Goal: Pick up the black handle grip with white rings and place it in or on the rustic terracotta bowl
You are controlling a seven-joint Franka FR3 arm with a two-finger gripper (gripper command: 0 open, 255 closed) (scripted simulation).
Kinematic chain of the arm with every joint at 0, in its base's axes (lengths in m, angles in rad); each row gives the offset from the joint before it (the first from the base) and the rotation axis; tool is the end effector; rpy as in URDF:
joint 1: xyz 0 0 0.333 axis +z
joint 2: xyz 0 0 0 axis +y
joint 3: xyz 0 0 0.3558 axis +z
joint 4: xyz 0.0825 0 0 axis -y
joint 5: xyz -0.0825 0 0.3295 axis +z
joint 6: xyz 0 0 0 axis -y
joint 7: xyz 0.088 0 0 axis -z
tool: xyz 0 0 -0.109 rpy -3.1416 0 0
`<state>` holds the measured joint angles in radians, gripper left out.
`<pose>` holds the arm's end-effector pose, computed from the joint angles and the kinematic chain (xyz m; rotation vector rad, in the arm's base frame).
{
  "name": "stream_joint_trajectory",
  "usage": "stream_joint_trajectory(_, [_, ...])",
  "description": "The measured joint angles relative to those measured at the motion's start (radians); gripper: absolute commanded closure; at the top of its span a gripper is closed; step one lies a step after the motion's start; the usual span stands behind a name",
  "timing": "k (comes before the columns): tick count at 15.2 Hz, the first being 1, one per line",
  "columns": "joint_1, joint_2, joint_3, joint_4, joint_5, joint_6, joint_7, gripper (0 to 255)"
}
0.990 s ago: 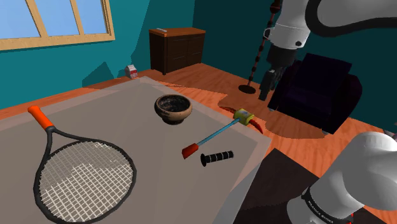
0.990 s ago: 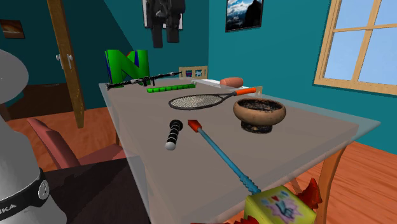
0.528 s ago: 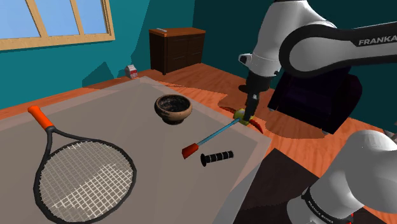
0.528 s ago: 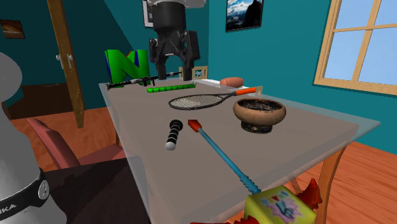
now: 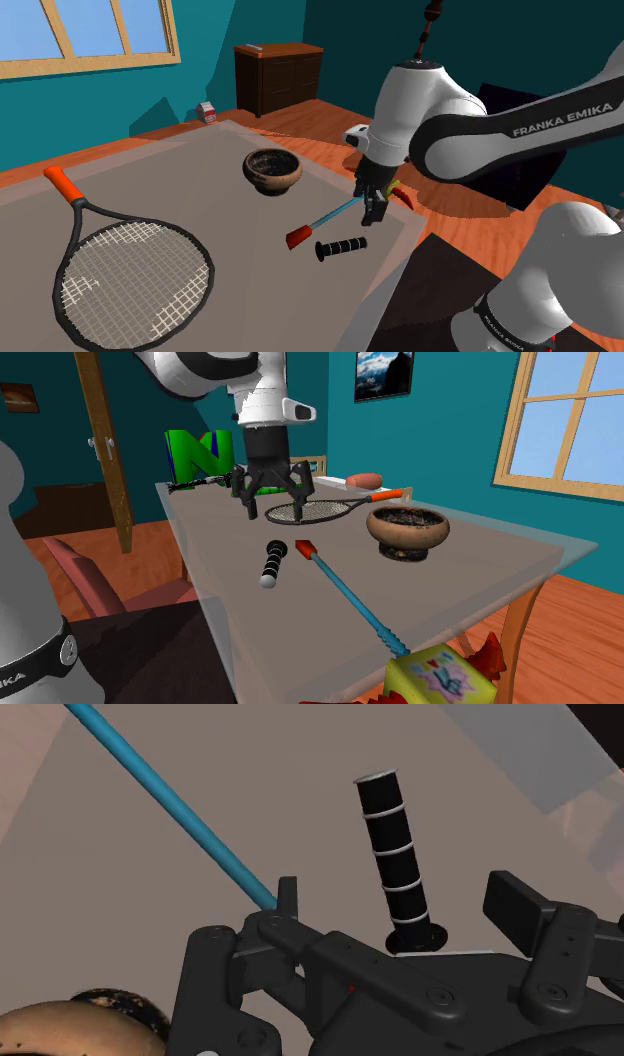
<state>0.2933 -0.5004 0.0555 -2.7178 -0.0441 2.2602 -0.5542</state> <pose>0.2887 0.1047 0.4468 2.7533 1.3712 0.0540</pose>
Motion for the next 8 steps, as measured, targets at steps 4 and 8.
stream_joint_trajectory(4, [0.065,0.113,0.007,-0.042,-0.001,0.168,-0.118,0])
stream_joint_trajectory(8, [0.09,0.194,0.009,-0.063,-0.007,0.278,-0.177,0])
